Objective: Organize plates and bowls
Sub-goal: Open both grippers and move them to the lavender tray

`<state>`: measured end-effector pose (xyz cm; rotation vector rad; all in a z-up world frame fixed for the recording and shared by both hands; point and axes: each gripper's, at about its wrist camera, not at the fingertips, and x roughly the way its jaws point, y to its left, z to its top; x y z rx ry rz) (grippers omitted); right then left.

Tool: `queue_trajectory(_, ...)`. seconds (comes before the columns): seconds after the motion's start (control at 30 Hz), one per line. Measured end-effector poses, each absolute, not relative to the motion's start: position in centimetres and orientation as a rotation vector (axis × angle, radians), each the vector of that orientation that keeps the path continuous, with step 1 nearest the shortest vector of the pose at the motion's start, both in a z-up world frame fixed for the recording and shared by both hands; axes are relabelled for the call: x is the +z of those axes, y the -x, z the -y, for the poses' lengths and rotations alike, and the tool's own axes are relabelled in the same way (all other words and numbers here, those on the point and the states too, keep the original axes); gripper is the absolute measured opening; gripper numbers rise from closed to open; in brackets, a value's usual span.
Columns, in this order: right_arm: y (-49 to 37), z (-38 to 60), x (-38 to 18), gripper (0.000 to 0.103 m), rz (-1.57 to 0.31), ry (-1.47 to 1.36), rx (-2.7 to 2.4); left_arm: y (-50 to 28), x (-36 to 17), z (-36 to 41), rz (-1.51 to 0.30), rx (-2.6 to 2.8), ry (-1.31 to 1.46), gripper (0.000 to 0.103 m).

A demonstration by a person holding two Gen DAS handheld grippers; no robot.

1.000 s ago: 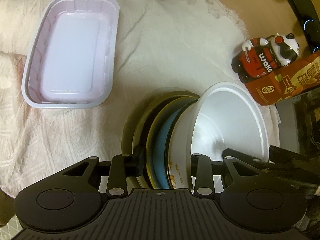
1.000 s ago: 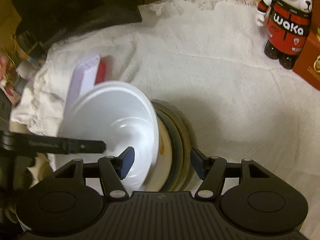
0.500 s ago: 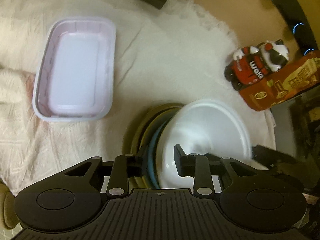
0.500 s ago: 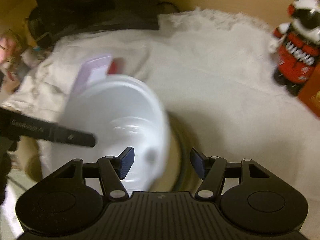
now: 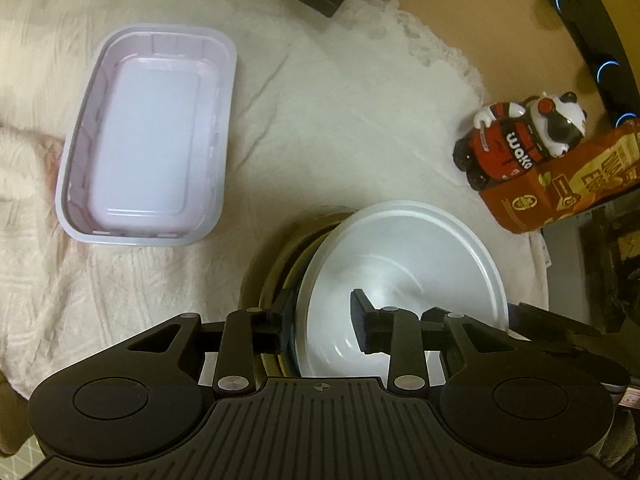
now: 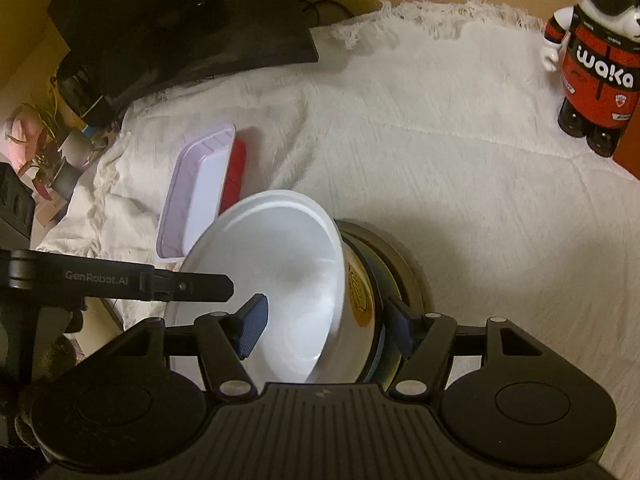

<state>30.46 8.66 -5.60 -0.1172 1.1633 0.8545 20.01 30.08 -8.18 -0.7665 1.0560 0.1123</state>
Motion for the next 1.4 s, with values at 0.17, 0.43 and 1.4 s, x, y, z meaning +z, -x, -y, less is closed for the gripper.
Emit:
queue_trajectory(0.17, -29.9, -8.8, -5.6, 0.065, -1.116, 0.181, 0.857, -19.6, -7.1, -29.3, -1.032, 0.112, 0.725, 0.033)
queue_trajectory(0.43, -29.6, -8.4, -4.9, 0.065, -1.088, 0.185, 0.857, -19.1, -5.6, -28.6, -1.007, 0.117, 0.687, 0.03)
queue_trajectory(1.4, -28.6, -8.7, -2.7, 0.061, -0.996, 0.243, 0.86, -20.6, -5.4, -29.4, -1.012, 0.094, 0.67, 0.03)
